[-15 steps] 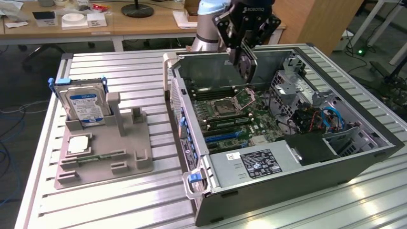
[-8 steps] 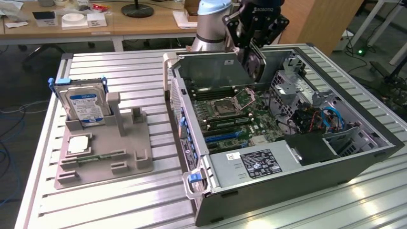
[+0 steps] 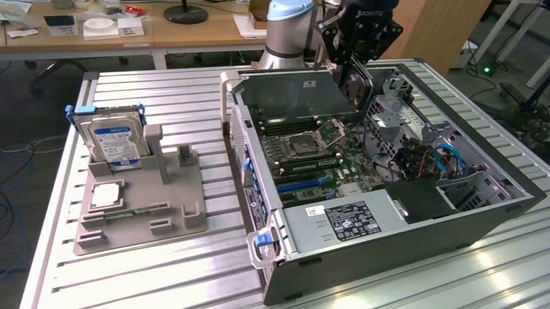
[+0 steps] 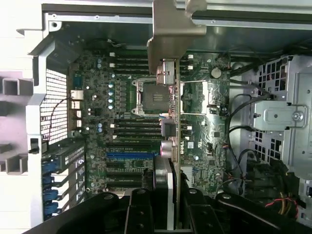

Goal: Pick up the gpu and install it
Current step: 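Pick up the gpu and move the gpu toward the slot, then insert the gpu into the slot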

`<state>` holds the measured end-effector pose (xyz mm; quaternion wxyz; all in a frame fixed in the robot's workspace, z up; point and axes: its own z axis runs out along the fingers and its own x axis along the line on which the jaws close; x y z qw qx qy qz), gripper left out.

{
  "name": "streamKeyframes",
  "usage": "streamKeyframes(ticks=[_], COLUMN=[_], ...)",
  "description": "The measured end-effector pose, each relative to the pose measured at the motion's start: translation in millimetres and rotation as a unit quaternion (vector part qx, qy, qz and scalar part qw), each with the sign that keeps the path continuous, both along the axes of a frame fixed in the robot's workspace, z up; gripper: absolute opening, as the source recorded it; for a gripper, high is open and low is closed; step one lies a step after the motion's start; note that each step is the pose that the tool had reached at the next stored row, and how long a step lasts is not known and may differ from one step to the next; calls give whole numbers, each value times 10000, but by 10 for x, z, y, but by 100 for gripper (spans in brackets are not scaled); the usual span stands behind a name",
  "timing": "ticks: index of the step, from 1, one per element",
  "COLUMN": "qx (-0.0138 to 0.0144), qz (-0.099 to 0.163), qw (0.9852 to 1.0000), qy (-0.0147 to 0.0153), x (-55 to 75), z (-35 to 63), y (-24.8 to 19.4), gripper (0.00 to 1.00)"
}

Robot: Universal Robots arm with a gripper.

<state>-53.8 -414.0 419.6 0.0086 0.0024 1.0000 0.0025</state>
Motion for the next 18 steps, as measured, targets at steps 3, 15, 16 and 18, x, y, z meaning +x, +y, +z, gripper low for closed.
streamKeyframes(ticks=[3,15,16,18], qx=[0,0,0,0], qz=[0,0,0,0], qw=[10000,10000,10000,10000], qy=[2,5,4,5], x=[86,331,331,331], z=[-2,-7,-7,-7], y=[0,0,0,0], gripper=[28,28,28,28])
